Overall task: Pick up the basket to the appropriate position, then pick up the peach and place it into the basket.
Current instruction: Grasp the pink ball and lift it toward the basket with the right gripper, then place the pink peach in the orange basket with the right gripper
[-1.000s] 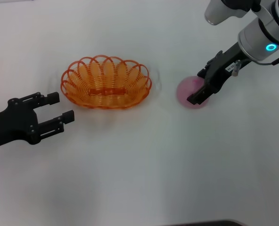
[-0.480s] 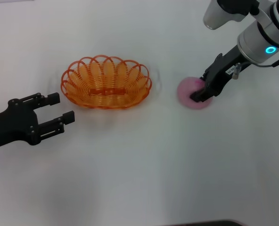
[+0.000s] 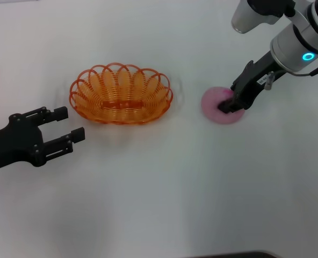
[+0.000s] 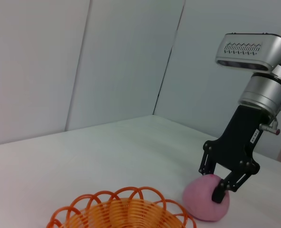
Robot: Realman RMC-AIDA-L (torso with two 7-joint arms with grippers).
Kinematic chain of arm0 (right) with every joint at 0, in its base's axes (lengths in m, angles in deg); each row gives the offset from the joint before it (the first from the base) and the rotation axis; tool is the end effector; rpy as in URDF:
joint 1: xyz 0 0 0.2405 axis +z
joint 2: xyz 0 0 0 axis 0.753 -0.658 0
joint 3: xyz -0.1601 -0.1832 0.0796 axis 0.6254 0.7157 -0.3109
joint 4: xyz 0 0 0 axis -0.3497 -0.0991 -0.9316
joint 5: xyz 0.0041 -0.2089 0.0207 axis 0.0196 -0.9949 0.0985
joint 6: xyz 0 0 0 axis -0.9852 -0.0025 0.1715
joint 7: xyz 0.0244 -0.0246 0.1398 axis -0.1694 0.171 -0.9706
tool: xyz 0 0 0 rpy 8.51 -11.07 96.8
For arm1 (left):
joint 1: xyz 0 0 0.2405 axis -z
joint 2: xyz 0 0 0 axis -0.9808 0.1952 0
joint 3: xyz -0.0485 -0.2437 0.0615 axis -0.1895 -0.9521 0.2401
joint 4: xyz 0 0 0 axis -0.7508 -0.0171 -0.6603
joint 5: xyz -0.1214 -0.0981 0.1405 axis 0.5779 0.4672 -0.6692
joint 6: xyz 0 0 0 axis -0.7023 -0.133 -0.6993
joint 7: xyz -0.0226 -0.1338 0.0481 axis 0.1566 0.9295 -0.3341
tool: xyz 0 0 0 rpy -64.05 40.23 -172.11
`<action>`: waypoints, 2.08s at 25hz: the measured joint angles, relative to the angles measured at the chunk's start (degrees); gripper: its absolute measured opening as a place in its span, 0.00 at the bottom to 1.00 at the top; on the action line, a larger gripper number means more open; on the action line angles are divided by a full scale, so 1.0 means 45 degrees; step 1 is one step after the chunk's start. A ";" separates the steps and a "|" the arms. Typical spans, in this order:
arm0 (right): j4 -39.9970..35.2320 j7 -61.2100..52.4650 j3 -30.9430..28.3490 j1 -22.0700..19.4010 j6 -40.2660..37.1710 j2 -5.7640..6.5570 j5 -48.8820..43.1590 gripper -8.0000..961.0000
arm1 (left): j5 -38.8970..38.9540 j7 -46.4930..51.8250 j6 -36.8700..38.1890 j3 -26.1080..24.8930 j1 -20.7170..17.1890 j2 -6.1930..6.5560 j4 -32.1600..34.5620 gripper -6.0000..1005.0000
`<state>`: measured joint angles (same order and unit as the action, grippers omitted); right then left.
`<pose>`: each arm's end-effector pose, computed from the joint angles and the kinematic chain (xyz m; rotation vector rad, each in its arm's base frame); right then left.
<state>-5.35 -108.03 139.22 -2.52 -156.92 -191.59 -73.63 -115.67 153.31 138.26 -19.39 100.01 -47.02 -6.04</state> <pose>0.2192 0.3851 -0.0209 -2.8170 0.6958 -0.5211 -0.3107 0.2636 -0.0038 -2.6029 -0.6779 -0.7682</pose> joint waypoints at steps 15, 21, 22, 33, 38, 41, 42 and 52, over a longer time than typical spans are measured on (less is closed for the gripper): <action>-0.0091 0.0000 0.0038 0.0064 -0.0104 0.0000 -0.0025 0.23 | 0.0000 0.0075 0.0015 0.0014 0.0018 0.0001 0.0000 0.67; -0.0110 0.0000 0.0049 0.0074 -0.0107 0.0001 -0.0031 0.17 | 0.0000 0.0161 0.0015 0.0128 0.0046 0.0000 0.0000 0.67; -0.0111 0.0000 0.0052 0.0075 -0.0106 0.0004 -0.0030 0.17 | 0.0000 0.0166 0.0014 0.0132 0.0051 0.0000 0.0000 0.67; -0.0493 -0.0172 0.0067 0.0208 -0.0886 0.0019 -0.0009 0.16 | 0.0000 0.0179 0.0029 0.0159 0.0105 0.0001 0.0000 0.67; -0.2116 -0.0516 0.0032 0.0190 -0.2111 0.0014 0.0146 0.16 | 0.0000 0.0300 0.0034 0.0410 0.0104 0.0001 0.0028 0.67; -0.3104 -0.0682 0.0018 0.0222 -0.2882 0.0010 0.0298 0.16 | 0.0000 0.0327 0.0032 0.0457 0.0100 0.0001 0.0031 0.67; -0.3387 -0.0744 0.0016 0.0251 -0.3097 0.0009 0.0310 0.16 | 0.0000 0.0328 0.0030 0.0458 0.0098 0.0001 0.0027 0.67; -0.4082 -0.0887 0.0049 0.0472 -0.3768 -0.0001 0.0322 0.16 | 0.0000 0.0330 -0.0012 0.0470 0.0043 0.0000 0.0001 0.67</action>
<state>-23.71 -112.02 139.44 -0.40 -173.88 -191.60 -72.18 -115.67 154.80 138.21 -17.28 100.20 -47.02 -6.04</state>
